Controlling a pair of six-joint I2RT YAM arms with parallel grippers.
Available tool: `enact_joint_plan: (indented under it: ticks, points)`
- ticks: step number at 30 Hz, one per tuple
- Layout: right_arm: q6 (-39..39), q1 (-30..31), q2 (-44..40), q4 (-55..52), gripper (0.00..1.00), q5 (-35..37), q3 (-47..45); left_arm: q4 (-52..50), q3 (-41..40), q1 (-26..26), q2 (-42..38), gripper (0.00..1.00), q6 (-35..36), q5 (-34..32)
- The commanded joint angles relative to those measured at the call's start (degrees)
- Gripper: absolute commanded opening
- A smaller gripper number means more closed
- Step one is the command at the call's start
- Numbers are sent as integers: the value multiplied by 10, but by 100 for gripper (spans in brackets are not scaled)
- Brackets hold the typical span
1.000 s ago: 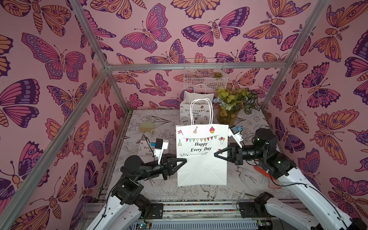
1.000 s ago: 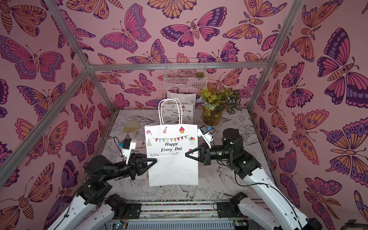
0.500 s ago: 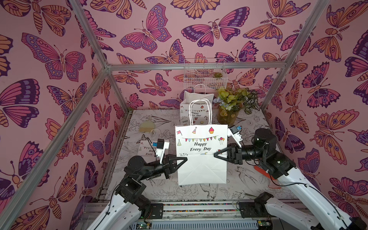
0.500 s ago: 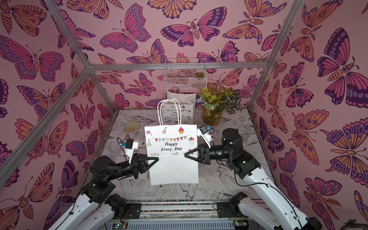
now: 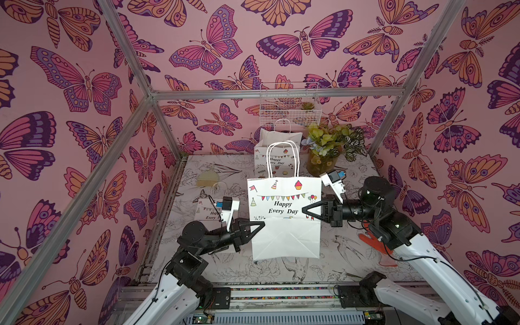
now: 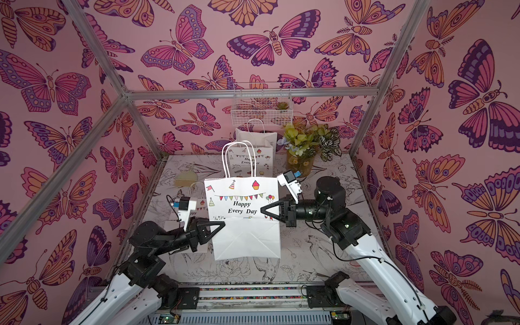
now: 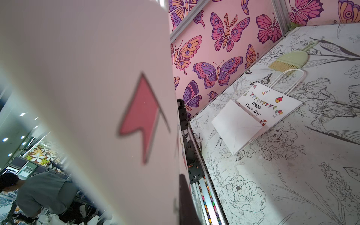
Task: Put away the paper bag
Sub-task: Press the paper bag.
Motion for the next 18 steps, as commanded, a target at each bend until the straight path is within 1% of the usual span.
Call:
enact_joint_plan:
  ticks: [1,2,3,6,7,8,9,12,13,14,15,16,17,18]
  points:
    - [-5,4,-3,9,0,3,11,42,-3,2,18,1,-13,6]
    - [-4,3,-4,10,0,3,11,52,-4,1,23,3,-16,8]
    - [-3,4,-4,11,0,2,11,63,-6,1,31,8,-19,10]
    - [-1,4,-5,12,0,-1,11,88,-7,1,51,34,-24,14]
    - [0,4,-5,13,0,-3,9,93,-7,1,58,38,-25,16]
    - [1,4,-5,14,0,-3,9,99,-8,1,62,38,-27,17]
    - [1,4,-6,13,0,-3,8,104,-8,1,64,37,-28,18]
    - [2,4,-5,14,0,-5,5,106,-13,1,62,10,-28,15]
    - [2,4,-5,14,0,-6,4,106,-15,2,59,3,-27,11]
    - [1,4,-5,15,0,-7,2,106,-16,1,55,0,-27,8]
    - [4,4,-6,17,8,-10,-2,103,-17,2,51,0,-26,3]
    - [8,4,-8,19,21,-13,-7,100,-17,1,49,0,-25,0]
    - [12,4,-10,23,36,-16,-15,98,-17,1,47,0,-24,-2]
    - [14,5,-14,26,49,-17,-23,97,-16,2,46,0,-24,-4]
